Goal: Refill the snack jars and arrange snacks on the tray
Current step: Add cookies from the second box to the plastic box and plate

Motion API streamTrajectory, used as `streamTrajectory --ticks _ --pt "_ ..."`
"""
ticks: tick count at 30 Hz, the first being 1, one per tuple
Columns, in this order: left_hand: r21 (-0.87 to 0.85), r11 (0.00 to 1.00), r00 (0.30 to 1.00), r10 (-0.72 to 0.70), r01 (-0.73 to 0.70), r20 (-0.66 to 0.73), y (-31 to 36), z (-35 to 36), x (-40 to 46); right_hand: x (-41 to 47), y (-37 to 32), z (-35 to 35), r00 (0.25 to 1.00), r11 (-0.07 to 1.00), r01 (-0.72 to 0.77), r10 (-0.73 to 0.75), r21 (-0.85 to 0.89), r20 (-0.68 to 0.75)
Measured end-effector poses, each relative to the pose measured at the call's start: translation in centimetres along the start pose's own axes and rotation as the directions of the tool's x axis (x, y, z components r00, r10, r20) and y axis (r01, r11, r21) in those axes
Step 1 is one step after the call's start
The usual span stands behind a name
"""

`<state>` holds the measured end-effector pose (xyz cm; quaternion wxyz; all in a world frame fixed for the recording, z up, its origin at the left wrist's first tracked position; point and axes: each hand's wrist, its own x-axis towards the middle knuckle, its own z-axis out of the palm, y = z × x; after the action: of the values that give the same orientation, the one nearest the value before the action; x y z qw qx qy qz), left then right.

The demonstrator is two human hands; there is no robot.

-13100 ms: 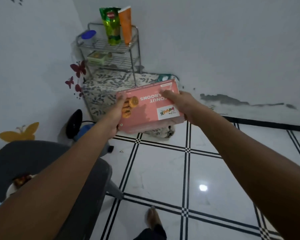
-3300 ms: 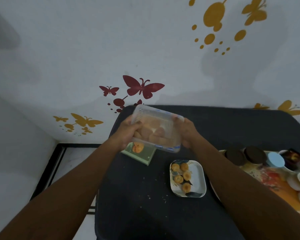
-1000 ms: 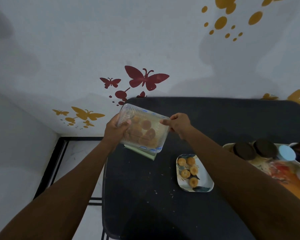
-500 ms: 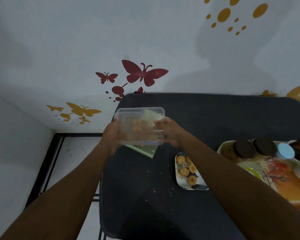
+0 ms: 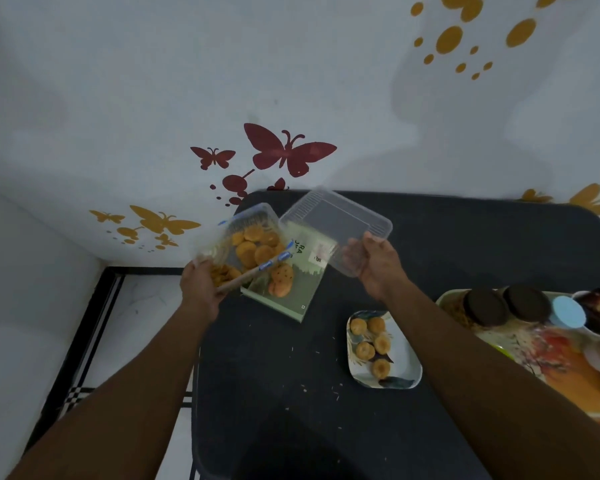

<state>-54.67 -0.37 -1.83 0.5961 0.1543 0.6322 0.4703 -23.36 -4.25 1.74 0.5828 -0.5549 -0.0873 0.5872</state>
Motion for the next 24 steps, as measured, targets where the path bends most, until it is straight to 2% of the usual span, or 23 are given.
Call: streamTrajectory --ticks 3,7,11,15,17,18,19,20,21,22,23,24 --pt "-0.050 0.997 0.993 0.054 -0.059 -0.104 1.1 -0.6 0.1 0.0 0.8 -0.7 0.999 1.000 -0.005 0.007 0.029 -0.054" --pt "-0.052 0.994 0.990 0.087 -0.094 -0.112 1.5 -1.0 -0.8 -0.3 3.5 -0.2 0.983 0.993 -0.115 0.111 -0.022 -0.146" --pt "0.036 0.995 0.994 0.099 -0.097 -0.049 0.9 -0.4 -1.9 -1.3 5.6 0.7 0.967 0.956 -0.256 0.252 -0.141 -0.048" --pt "0.157 0.977 0.990 0.141 -0.141 0.011 0.2 1.3 -3.8 -1.9 6.2 0.4 0.935 0.912 -0.321 0.348 -0.254 0.069" --pt "0.202 0.965 0.986 0.160 -0.166 0.045 -0.1 2.2 -4.5 -2.3 5.6 0.0 0.942 0.906 -0.300 0.331 -0.298 0.060" --pt "0.216 0.960 0.984 0.168 -0.178 0.060 -0.1 2.7 -4.7 -2.5 5.3 -0.1 0.962 0.901 -0.241 0.270 -0.360 0.033" --pt "0.223 0.956 0.980 0.179 -0.193 0.082 -0.2 3.2 -5.0 -2.7 4.7 -0.3 0.991 0.881 -0.117 0.137 -0.459 0.011" --pt "0.230 0.949 0.975 0.193 -0.214 0.112 -0.3 3.8 -5.3 -2.9 4.0 -0.7 0.997 0.802 0.067 -0.069 -0.593 0.020" --pt "0.242 0.941 0.968 0.207 -0.237 0.145 -0.4 4.2 -5.7 -3.0 3.3 -0.8 0.953 0.653 0.264 -0.289 -0.710 0.088" --pt "0.251 0.932 0.958 0.218 -0.261 0.183 -0.4 4.8 -6.2 -3.1 2.3 -0.9 0.869 0.460 0.424 -0.451 -0.781 0.206" --pt "0.265 0.923 0.949 0.221 -0.278 0.224 -0.5 5.3 -6.7 -3.2 1.3 -0.8 0.793 0.266 0.515 -0.509 -0.815 0.335" --pt "0.282 0.913 0.938 0.221 -0.295 0.269 -0.5 5.9 -7.2 -3.3 0.3 -0.5 0.750 0.090 0.557 -0.482 -0.826 0.453"
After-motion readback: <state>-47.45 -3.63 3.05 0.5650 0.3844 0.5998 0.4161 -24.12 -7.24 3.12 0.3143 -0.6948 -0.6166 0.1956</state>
